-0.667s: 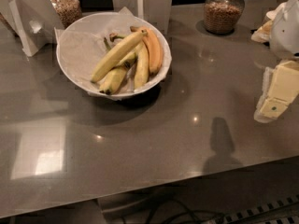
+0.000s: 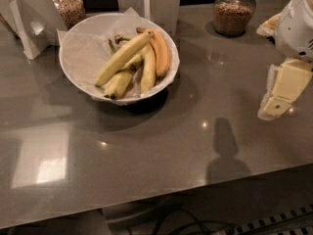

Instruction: Pick banana from white bowl

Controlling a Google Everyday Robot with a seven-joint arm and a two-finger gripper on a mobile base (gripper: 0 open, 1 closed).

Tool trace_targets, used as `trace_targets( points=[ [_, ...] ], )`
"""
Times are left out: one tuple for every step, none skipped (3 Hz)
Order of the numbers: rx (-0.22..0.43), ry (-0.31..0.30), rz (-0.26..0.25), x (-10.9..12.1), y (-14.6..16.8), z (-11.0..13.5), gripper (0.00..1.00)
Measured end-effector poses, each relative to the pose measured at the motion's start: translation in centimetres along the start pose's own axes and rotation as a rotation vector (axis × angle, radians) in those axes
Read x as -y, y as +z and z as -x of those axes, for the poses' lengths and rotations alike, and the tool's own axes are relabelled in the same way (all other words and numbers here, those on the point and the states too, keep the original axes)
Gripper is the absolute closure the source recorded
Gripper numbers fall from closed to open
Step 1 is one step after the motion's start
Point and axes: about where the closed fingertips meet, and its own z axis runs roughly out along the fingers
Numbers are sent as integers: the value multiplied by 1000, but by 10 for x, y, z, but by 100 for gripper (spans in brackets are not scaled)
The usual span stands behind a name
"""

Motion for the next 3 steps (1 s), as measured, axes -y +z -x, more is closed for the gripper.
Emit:
trace_targets(
  points=[
    [123,-143,-58,45,16,50,0],
    [291,-336,-69,82,23,118,0],
    [458,-547,-70,97,11,202,0]
  ],
)
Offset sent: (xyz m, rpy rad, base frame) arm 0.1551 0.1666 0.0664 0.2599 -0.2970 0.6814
